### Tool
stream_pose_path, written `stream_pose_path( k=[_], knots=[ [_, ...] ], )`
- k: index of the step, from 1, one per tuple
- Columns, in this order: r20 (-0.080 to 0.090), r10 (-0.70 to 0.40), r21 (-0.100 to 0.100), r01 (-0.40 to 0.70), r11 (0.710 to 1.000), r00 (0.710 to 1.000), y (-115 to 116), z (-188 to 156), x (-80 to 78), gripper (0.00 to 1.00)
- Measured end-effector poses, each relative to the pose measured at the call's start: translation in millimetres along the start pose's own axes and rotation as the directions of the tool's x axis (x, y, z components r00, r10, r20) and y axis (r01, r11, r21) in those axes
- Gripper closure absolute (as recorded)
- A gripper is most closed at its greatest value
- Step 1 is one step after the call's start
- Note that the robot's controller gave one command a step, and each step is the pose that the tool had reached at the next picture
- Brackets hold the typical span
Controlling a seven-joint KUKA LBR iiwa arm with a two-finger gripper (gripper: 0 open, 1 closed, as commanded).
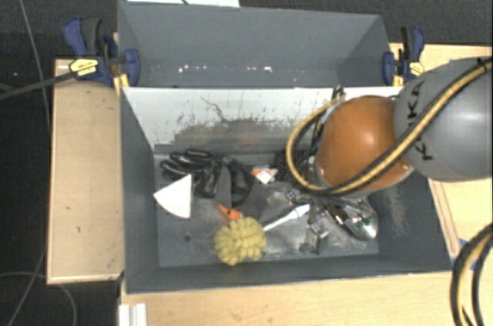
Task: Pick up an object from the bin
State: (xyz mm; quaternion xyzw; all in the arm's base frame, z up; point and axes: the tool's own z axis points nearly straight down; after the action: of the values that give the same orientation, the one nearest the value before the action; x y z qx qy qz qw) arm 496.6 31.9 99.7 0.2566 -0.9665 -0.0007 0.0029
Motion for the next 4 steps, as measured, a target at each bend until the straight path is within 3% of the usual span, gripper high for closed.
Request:
stream_pose_path(
  k=[1,2,4],
  knots=[
    [0.006,0.262,0.0,-0.262,0.965,0.965,-20.6,29.7,-4.2,0.0],
    [0.005,0.115,0.0,-0.115,0.993,0.993,-20.4,29.1,-5.4,1.0],
    [0.001,0.117,-0.001,-0.117,0.993,0.993,-19.8,25.9,-4.4,1.0]
  ],
)
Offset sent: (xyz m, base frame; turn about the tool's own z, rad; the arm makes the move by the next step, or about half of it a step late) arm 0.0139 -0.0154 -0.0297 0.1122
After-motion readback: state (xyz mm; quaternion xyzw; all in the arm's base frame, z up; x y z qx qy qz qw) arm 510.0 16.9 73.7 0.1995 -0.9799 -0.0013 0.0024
